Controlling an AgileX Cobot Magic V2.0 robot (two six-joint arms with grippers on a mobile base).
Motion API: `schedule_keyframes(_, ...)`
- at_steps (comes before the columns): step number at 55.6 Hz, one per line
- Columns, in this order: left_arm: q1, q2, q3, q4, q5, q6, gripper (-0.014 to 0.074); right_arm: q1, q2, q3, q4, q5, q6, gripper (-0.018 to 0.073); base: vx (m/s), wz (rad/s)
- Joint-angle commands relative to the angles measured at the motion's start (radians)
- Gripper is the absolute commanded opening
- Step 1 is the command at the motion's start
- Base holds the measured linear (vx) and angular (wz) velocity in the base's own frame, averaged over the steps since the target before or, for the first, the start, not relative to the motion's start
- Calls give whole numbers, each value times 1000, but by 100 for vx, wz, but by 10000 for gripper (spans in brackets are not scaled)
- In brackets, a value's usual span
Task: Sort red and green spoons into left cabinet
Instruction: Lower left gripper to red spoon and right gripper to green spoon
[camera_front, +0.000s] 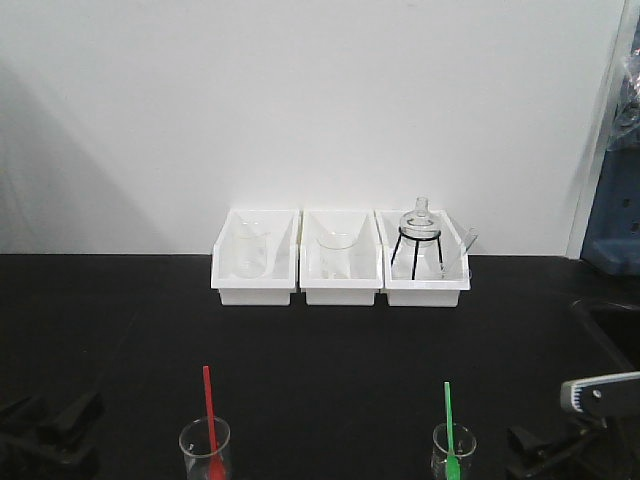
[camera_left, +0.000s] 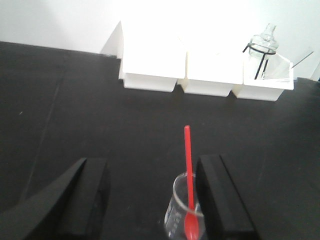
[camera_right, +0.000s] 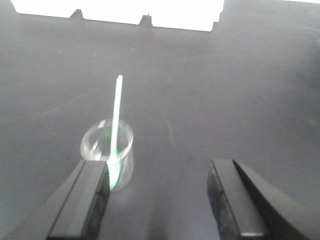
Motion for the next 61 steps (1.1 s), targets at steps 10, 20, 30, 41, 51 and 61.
schedule_keyframes(10,-10,253,-249,157,-120,-122,507,0,122,-174,-6,-88,0,494,0,0)
schedule_keyframes(20,-10,409,-385,324,-121,-305,507,0,132,-186,-6,-93,0,494,0,0)
schedule_keyframes(30,-10,534,-487,437,-123,-411,507,0,132,-186,-6,-92,0,494,0,0)
schedule_keyframes(41,-10,635,-545,438,-169,-412,507,0,132,-186,-6,-92,-4,494,0,0)
schedule_keyframes(51,-11,707,-585,438,-177,-435,507,0,132,-186,-6,-93,-4,494,0,0)
schedule_keyframes(61,-12,733,-594,440,-186,-465,502,0,132,-186,-6,-94,-4,494,0,0)
